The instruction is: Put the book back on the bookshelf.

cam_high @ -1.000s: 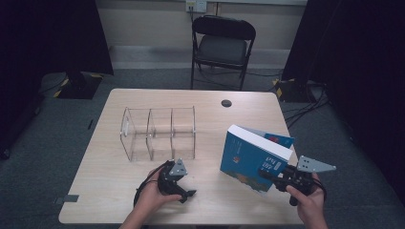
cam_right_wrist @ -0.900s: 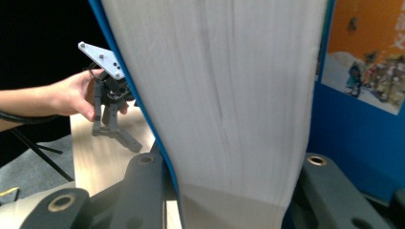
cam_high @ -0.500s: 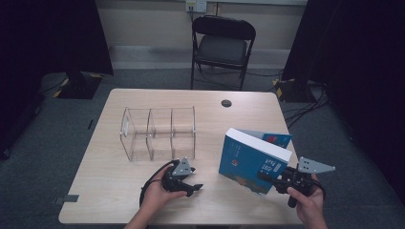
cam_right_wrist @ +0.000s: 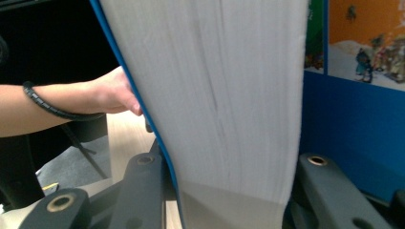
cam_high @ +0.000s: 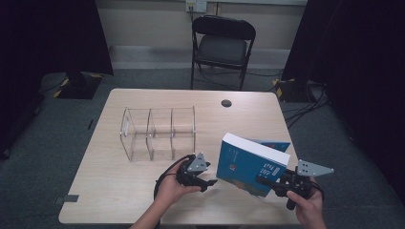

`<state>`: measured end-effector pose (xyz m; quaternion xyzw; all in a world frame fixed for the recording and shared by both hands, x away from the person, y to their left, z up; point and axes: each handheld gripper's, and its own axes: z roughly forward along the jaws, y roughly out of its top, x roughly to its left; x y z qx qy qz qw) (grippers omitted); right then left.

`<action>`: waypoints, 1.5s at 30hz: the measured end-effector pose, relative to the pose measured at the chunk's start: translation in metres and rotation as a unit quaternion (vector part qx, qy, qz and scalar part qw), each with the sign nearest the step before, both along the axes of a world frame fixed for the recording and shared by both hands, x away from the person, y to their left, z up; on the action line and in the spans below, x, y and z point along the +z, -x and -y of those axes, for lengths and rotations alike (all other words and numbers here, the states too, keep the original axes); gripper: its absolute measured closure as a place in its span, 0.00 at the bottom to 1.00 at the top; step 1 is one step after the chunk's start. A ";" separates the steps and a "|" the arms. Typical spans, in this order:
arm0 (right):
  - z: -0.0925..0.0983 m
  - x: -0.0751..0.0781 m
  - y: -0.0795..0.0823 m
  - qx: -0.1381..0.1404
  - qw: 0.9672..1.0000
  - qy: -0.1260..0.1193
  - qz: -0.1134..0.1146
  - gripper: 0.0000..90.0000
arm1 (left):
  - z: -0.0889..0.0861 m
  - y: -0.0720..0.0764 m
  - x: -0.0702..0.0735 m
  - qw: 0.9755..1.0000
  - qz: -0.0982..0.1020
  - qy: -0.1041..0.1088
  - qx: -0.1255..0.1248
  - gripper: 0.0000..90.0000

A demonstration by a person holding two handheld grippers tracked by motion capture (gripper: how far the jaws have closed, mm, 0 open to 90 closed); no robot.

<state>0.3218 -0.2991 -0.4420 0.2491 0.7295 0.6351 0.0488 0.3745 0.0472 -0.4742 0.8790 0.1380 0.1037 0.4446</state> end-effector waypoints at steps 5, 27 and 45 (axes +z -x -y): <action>0.000 0.001 0.000 -0.001 1.000 0.002 0.002 0.67 | 0.014 -0.009 0.005 1.000 -0.001 0.002 -0.011 0.35; 0.000 0.004 -0.004 0.001 1.000 0.020 0.016 0.67 | 0.032 -0.027 -0.003 0.996 -0.016 0.009 -0.089 0.44; 0.000 0.004 -0.005 -0.012 0.993 0.077 0.094 0.62 | 0.025 -0.014 0.006 0.993 -0.046 -0.019 -0.103 0.65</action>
